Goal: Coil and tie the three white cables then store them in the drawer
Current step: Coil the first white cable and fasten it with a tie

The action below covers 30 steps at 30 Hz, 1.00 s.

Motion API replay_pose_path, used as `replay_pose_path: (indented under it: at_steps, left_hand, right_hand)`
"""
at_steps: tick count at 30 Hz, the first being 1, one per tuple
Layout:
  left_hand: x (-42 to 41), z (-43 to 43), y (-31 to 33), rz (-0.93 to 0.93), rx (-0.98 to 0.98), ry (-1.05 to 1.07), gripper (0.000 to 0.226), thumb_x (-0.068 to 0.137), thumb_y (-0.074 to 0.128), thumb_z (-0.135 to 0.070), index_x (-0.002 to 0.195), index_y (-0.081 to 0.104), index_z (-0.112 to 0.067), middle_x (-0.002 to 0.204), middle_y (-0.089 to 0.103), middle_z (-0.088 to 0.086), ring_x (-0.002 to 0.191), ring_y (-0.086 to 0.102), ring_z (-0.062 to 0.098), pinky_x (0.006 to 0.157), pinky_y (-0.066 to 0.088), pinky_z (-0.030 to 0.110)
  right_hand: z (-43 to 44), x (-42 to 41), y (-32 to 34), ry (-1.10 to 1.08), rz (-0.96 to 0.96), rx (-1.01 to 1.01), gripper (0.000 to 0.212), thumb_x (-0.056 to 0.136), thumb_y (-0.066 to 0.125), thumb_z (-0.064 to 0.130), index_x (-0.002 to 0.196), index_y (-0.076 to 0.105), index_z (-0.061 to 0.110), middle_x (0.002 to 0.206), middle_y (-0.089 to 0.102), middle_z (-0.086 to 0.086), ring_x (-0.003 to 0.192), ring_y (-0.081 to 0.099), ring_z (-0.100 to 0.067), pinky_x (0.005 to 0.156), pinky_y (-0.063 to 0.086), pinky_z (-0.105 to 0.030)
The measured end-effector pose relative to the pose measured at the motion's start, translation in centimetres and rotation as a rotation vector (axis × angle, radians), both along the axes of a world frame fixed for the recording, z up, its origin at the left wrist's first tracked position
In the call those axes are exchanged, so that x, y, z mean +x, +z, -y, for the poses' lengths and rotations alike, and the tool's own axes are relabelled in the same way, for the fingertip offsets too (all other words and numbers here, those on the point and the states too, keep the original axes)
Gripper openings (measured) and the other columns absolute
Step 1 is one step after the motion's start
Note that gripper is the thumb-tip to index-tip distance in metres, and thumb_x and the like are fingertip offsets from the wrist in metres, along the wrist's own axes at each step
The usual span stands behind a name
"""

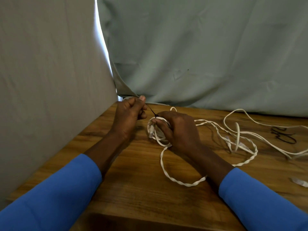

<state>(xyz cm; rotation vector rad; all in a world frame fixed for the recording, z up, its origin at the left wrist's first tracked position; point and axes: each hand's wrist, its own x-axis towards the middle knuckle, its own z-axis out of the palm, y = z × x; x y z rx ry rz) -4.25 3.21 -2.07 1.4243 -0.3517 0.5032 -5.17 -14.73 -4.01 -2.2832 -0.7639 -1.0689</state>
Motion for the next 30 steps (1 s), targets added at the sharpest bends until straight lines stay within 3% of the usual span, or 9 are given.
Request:
replay_pose_path:
  at_steps: [6,10,13,17,19,21,24,27,30]
  left_hand:
    - [-0.2,1.7,-2.0,0.052,0.204,0.123,0.049,0.106,0.043,-0.052,0.082,0.062,-0.014,0.072,0.063,0.008,0.070,0.061,0.021,0.067,0.051,0.047]
    - [-1.2,2.8,-2.3,0.132,0.266,0.075,0.036,0.106,0.044,-0.052,0.094,0.055,-0.020,0.077,0.066,-0.003,0.073,0.064,0.010,0.067,0.055,0.044]
    - [-1.0,2.4,-2.4,0.131,0.384,-0.082,0.040,0.099,0.054,-0.058,0.119,0.047,-0.025,0.091,0.072,-0.007,0.082,0.071,0.007,0.071,0.056,0.029]
    - [-1.4,2.7,-2.3,0.166,0.494,-0.079,0.061,0.095,0.071,-0.038,0.144,0.036,-0.026,0.118,0.070,-0.009,0.106,0.070,0.002,0.088,0.057,0.023]
    - [-1.6,3.3,-2.2,0.230,0.471,-0.004,0.048,0.101,0.064,-0.029,0.142,0.041,-0.022,0.111,0.070,-0.015,0.101,0.070,0.001,0.083,0.056,0.018]
    - [-1.7,3.6,-2.1,0.294,0.457,0.078,0.034,0.106,0.056,-0.023,0.137,0.047,-0.016,0.106,0.070,-0.015,0.096,0.070,0.003,0.079,0.054,0.017]
    - [-1.6,3.5,-2.1,0.332,0.447,0.149,0.024,0.107,0.052,-0.019,0.130,0.052,-0.014,0.099,0.070,-0.010,0.089,0.070,0.006,0.072,0.053,0.016]
    - [-1.5,3.5,-2.1,0.326,0.431,0.179,0.021,0.108,0.050,-0.013,0.128,0.054,-0.012,0.091,0.069,-0.011,0.080,0.069,0.002,0.066,0.048,0.011]
    - [-1.3,3.6,-2.3,0.298,0.427,0.182,0.017,0.109,0.048,-0.015,0.124,0.055,-0.012,0.084,0.066,-0.012,0.072,0.066,-0.001,0.063,0.045,0.011]
  right_hand:
    - [-0.3,-0.3,0.1,0.194,-0.122,0.301,0.020,0.103,0.064,0.035,0.103,0.079,0.022,0.090,0.077,0.010,0.081,0.071,-0.006,0.072,0.056,-0.039]
    - [-0.4,0.4,-0.2,0.230,-0.183,0.498,0.024,0.103,0.063,0.036,0.102,0.079,0.018,0.090,0.078,0.006,0.084,0.074,-0.011,0.076,0.058,-0.046]
    - [-0.1,1.0,-0.6,0.255,-0.259,0.594,0.029,0.102,0.061,0.042,0.099,0.079,0.019,0.088,0.078,0.002,0.083,0.075,-0.018,0.076,0.058,-0.052]
    - [0.2,1.0,-0.6,0.316,-0.326,0.643,0.036,0.103,0.059,0.046,0.088,0.074,0.017,0.080,0.075,-0.005,0.076,0.072,-0.030,0.070,0.057,-0.055]
    - [0.0,0.9,-0.6,0.315,-0.362,0.673,0.039,0.105,0.055,0.048,0.083,0.071,0.020,0.073,0.071,0.000,0.070,0.069,-0.024,0.067,0.055,-0.047]
    - [-0.3,0.8,-0.7,0.344,-0.437,0.726,0.049,0.104,0.051,0.054,0.077,0.066,0.017,0.066,0.063,-0.003,0.065,0.061,-0.026,0.066,0.050,-0.051]
    - [-1.0,0.6,-1.2,0.436,-0.577,0.780,0.050,0.097,0.054,0.060,0.098,0.070,0.013,0.085,0.070,-0.011,0.083,0.067,-0.034,0.082,0.053,-0.066]
    - [-1.8,0.2,-1.8,0.411,-0.486,0.740,0.030,0.104,0.053,0.046,0.127,0.064,0.031,0.112,0.073,-0.002,0.107,0.071,-0.021,0.096,0.055,-0.061]
    - [-1.9,0.2,-1.6,0.326,-0.351,0.648,0.032,0.109,0.046,0.040,0.139,0.053,0.038,0.126,0.069,0.005,0.116,0.067,-0.016,0.100,0.054,-0.053]
